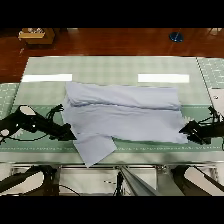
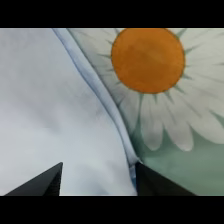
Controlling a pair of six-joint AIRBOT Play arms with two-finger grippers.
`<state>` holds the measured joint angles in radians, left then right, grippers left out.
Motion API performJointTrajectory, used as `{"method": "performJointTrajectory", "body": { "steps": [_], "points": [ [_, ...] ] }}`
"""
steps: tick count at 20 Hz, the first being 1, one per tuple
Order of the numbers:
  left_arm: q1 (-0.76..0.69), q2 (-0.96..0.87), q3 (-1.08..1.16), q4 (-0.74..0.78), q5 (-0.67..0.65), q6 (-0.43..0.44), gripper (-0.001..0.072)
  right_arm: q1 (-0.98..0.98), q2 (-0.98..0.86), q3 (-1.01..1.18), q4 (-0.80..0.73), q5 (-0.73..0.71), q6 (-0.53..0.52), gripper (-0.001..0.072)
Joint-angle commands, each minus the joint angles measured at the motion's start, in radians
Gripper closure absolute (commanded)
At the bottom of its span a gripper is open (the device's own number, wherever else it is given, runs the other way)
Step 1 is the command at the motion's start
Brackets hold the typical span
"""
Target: Fold the shirts.
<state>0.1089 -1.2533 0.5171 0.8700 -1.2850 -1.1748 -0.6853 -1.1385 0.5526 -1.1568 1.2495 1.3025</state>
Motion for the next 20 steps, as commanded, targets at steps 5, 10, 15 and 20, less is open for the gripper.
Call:
{"method": "performJointTrajectory", "body": {
  "steps": [5, 10, 15, 20],
  "points": [
    [0.003, 0.001, 0.0, -0.053, -0.003, 0.039, 0.0685, -0.003, -0.064, -0.034, 0.143, -0.021, -0.049, 0.0666],
    [0.024, 0.036, 0.083, -0.118, -0.07, 0.087, 0.0686, -0.003, 0.062, 0.058, 0.219, 0.097, -0.135, 0.0692],
    [0.078, 0.137, 0.309, -0.273, -0.078, 0.089, 0.0685, 0.001, 0.204, 0.158, 0.438, 0.072, -0.159, 0.0692],
    [0.107, 0.116, 0.435, -0.273, 0.093, 0.052, 0.0685, 0.145, 0.19, 0.171, 0.538, -0.202, -0.161, 0.0693]
  ]
}}
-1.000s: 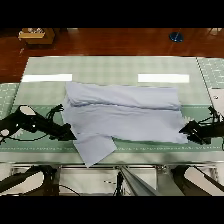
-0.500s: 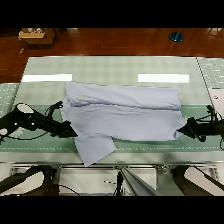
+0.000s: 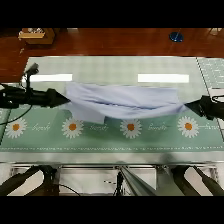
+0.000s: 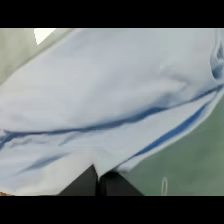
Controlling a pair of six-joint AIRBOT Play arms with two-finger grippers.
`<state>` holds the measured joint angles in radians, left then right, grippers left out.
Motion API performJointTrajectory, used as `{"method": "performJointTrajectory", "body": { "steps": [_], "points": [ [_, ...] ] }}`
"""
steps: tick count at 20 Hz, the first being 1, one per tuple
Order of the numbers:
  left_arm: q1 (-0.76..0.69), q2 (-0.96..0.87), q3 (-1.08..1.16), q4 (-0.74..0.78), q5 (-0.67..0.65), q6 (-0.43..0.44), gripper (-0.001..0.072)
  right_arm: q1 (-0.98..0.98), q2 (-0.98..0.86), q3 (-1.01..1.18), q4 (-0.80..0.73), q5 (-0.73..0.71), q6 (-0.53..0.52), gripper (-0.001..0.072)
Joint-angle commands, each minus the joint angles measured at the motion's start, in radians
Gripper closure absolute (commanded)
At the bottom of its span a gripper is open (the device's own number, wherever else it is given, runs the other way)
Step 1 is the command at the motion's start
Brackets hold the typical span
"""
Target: Fold the shirts.
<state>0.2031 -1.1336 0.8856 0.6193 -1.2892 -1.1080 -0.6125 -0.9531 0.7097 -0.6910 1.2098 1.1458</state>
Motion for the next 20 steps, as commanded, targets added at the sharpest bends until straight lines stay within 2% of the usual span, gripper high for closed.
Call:
{"method": "performJointTrajectory", "body": {
  "steps": [1, 4, 7, 13, 17, 20],
  "points": [
    [0.009, -0.021, 0.076, -0.022, 0.133, -0.015, 0.0685, 0.113, -0.015, 0.021, 0.087, -0.236, -0.004, 0.0693],
    [-0.006, -0.1, 0.103, -0.022, 0.229, -0.013, 0.0685, 0.22, -0.116, 0.071, 0.099, -0.413, -0.003, 0.0693],
    [-0.01, -0.212, 0.135, -0.023, 0.296, -0.013, 0.0685, 0.273, -0.251, 0.135, 0.099, -0.498, 0.001, 0.0693],
    [-0.013, -0.459, 0.301, -0.064, 0.286, -0.014, 0.0685, 0.285, -0.43, 0.224, 0.1, -0.609, 0.0, 0.0693],
    [-0.04, -0.57, 0.414, -0.085, 0.284, -0.011, 0.0685, 0.298, -0.499, 0.245, 0.095, -0.619, -0.006, 0.0692],
    [-0.065, -0.631, 0.432, -0.078, 0.282, -0.011, 0.0685, 0.335, -0.527, 0.245, 0.024, -0.615, -0.006, 0.0692]
  ]
}}
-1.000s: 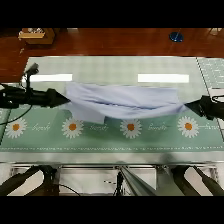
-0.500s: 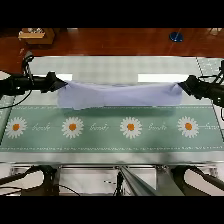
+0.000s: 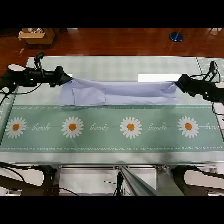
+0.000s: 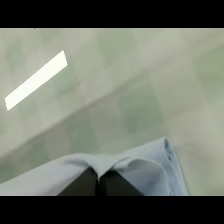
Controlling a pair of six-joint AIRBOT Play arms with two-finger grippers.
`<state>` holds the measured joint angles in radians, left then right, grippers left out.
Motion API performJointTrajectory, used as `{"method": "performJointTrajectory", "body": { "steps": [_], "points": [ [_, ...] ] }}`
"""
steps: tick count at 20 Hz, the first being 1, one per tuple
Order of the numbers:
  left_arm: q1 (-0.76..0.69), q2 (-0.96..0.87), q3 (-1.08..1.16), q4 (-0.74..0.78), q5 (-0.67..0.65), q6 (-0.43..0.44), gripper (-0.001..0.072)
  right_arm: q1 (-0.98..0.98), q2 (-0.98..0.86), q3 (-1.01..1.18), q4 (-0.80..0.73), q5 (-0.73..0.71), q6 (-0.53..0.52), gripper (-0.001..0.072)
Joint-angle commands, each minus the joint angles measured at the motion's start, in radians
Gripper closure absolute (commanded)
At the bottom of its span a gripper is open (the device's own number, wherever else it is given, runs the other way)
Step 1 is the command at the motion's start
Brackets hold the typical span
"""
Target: Fold the shirts.
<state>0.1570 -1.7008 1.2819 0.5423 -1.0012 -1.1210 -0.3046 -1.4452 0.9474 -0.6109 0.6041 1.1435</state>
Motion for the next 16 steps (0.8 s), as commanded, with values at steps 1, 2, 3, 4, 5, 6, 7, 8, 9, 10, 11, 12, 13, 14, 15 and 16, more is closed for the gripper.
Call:
{"method": "performJointTrajectory", "body": {
  "steps": [1, 2, 3, 4, 5, 6, 7, 8, 9, 10, 11, 12, 13, 14, 15, 16],
  "points": [
    [-0.02, -0.079, 0.035, 0.006, -0.019, 0.002, 0.0684, 0.035, -0.035, 0.007, -0.098, -0.009, 0.008, 0.0692],
    [-0.014, -0.089, 0.035, 0.015, -0.034, 0.002, 0.0676, 0.035, -0.035, 0.007, -0.134, -0.009, 0.031, 0.0692],
    [-0.004, -0.092, 0.035, 0.027, -0.047, 0.002, 0.0572, 0.028, -0.035, 0.007, -0.154, -0.009, 0.056, 0.0692],
    [0.014, -0.09, 0.035, 0.034, -0.064, 0.001, 0.0428, 0.016, -0.034, 0.007, -0.156, -0.006, 0.068, 0.0689],
    [0.037, -0.085, 0.036, 0.033, -0.087, -0.002, 0.0295, -0.002, -0.034, 0.007, -0.142, 0.001, 0.068, 0.0582],
    [0.066, -0.08, 0.042, 0.034, -0.131, -0.002, 0.0258, -0.025, -0.027, 0.007, -0.127, 0.02, 0.067, 0.0356],
    [0.104, -0.074, 0.053, 0.034, -0.189, -0.002, 0.0258, -0.051, -0.013, 0.007, -0.136, 0.042, 0.066, 0.0236],
    [0.144, -0.066, 0.065, 0.034, -0.252, -0.003, 0.0258, -0.084, 0.011, 0.007, -0.161, 0.068, 0.068, 0.0217],
    [0.18, -0.055, 0.069, 0.034, -0.299, -0.023, 0.0258, -0.118, 0.034, 0.007, -0.18, 0.095, 0.075, 0.0216],
    [0.213, -0.039, 0.069, 0.035, -0.335, -0.032, 0.0258, -0.161, 0.054, 0.007, -0.204, 0.135, 0.094, 0.0211],
    [0.242, -0.023, 0.069, 0.035, -0.367, -0.032, 0.0259, -0.201, 0.064, 0.007, -0.215, 0.187, 0.112, 0.0211],
    [0.262, -0.006, 0.069, 0.035, -0.391, -0.032, 0.0259, -0.241, 0.064, 0.007, -0.21, 0.253, 0.116, 0.0211],
    [0.27, 0.006, 0.069, 0.035, -0.404, -0.032, 0.0259, -0.275, 0.055, 0.007, -0.21, 0.322, 0.116, 0.0211],
    [0.273, 0.018, 0.069, 0.035, -0.411, -0.032, 0.0259, -0.297, 0.039, 0.007, -0.209, 0.385, 0.115, 0.0209],
    [0.27, 0.026, 0.069, 0.035, -0.415, -0.032, 0.0259, -0.308, 0.019, 0.007, -0.203, 0.434, 0.115, 0.0178],
    [0.265, 0.031, 0.069, 0.035, -0.417, -0.032, 0.0259, -0.309, -0.007, 0.007, -0.188, 0.468, 0.108, 0.0163]
  ]
}}
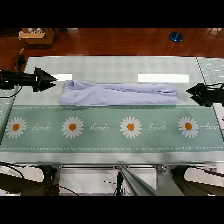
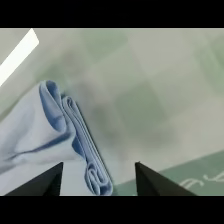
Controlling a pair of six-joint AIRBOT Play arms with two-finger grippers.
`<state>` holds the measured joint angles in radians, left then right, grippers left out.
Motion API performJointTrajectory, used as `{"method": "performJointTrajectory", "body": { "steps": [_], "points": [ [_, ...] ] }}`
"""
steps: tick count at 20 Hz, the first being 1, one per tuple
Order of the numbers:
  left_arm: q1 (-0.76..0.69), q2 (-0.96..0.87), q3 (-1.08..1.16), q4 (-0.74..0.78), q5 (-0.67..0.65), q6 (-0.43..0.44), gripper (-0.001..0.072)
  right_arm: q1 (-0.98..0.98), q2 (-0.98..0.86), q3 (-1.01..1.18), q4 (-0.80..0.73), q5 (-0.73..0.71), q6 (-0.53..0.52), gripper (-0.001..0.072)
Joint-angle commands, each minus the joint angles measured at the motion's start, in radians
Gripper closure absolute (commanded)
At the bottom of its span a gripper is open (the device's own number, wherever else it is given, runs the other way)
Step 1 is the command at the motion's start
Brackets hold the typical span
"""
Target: Fold the shirts.
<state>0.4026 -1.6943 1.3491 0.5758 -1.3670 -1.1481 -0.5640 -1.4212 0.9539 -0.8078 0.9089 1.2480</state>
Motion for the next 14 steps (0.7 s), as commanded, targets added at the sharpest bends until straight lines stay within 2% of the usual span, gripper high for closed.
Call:
{"method": "performJointTrajectory", "body": {
  "steps": [1, 4, 9, 10, 11, 12, 14],
  "points": [
    [0.011, 0.025, 0.002, 0.001, -0.053, -0.005, 0.0259, -0.042, -0.055, -0.001, 0.042, 0.183, -0.011, 0.0162],
    [-0.019, 0.025, 0.002, 0.004, -0.048, -0.004, 0.0259, 0.023, -0.129, -0.001, 0.15, 0.159, -0.029, 0.0162],
    [-0.051, 0.025, 0.002, 0.003, -0.048, -0.005, 0.0259, 0.182, -0.207, 0.0, 0.267, -0.019, 0.005, 0.0182],
    [-0.052, 0.025, 0.002, 0.003, -0.051, -0.005, 0.0259, 0.203, -0.209, 0.0, 0.3, -0.037, 0.0, 0.0312],
    [-0.052, 0.025, 0.002, 0.003, -0.053, -0.005, 0.0261, 0.208, -0.205, 0.001, 0.331, -0.042, -0.013, 0.0574],
    [-0.052, 0.025, 0.002, 0.003, -0.056, -0.006, 0.0276, 0.203, -0.193, 0.005, 0.365, -0.029, -0.021, 0.0691],
    [-0.053, 0.03, 0.002, -0.005, -0.064, -0.013, 0.0528, 0.177, -0.14, 0.023, 0.38, 0.022, -0.067, 0.0692]
  ]
}}
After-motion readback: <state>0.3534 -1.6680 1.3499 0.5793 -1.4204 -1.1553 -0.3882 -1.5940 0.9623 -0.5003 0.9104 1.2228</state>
